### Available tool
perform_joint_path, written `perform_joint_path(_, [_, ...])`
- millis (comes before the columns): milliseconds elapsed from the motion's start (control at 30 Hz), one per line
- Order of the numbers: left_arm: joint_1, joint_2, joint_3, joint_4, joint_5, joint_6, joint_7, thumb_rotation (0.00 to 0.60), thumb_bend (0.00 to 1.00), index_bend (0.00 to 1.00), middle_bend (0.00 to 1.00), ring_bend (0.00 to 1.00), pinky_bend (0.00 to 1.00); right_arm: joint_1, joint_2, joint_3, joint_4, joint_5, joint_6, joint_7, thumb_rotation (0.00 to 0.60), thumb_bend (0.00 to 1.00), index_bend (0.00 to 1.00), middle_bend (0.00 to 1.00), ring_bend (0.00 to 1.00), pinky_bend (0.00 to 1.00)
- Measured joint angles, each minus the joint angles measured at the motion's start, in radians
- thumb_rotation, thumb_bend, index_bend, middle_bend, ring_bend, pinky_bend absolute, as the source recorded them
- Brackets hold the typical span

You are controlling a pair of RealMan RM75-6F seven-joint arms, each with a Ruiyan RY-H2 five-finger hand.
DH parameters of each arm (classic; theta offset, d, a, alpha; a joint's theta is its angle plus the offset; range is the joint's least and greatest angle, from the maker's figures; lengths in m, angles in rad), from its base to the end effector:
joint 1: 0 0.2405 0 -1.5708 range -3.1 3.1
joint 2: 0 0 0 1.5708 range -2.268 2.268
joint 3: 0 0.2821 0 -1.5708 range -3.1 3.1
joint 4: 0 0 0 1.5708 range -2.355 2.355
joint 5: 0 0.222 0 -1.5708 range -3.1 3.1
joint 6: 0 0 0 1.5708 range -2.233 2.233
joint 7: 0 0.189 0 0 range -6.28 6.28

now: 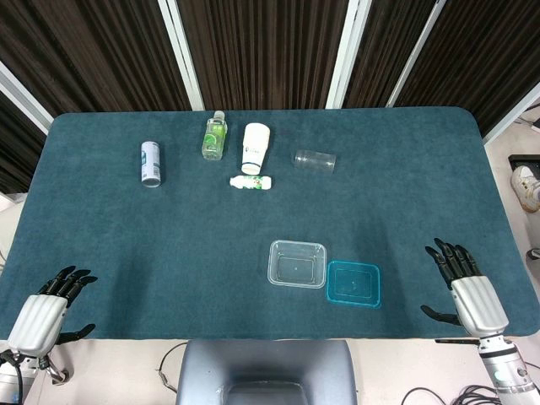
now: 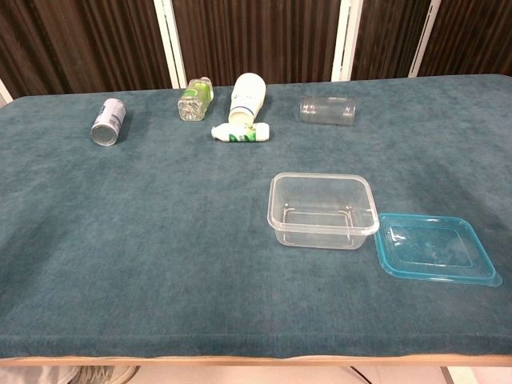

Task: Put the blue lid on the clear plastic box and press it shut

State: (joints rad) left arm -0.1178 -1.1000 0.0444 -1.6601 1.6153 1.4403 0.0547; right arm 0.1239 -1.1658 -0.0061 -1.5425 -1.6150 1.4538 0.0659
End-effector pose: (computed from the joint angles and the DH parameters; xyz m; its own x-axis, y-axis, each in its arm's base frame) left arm -0.3161 0.2148 0.1293 0.4388 0.1205 0.8904 0.8942 -0.1561 -0.4196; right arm -0.3290 -0.2284 0.1256 0.3735 -0.0798 0.9242 -0.9210 -0.1512 0.3591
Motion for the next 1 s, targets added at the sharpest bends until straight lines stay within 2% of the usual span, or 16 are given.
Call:
perform_joint_path(400, [0.001, 0.008, 0.004, -0.007, 0.01, 0.006, -0.023, 0.6, 0.4, 0.24, 0.17, 0.11, 0.29, 0.008, -0.006, -0.01, -0.005, 0.007, -0.039, -0.009, 0.6, 0.24, 0.0, 0.0, 0.0, 0.01])
perform_joint_path(633, [0.001, 0.018, 0.012, -0.015, 0.024, 0.006, -0.043, 0.6, 0.4, 0.24, 0.18, 0.11, 0.29, 0.043, -0.027, -0.009, -0.033, 0.043, -0.136, -0.034, 0.6, 0.24, 0.0, 0.0, 0.0, 0.01])
perform_joint_path(1000, [0.003, 0.031, 0.025, -0.015, 0.057, 0.02, -0.077, 0.6, 0.4, 0.24, 0.18, 0.11, 0.29, 0.126, -0.111, 0.02, -0.084, 0.18, -0.309, -0.215, 0.6, 0.23, 0.0, 0.0, 0.01, 0.01])
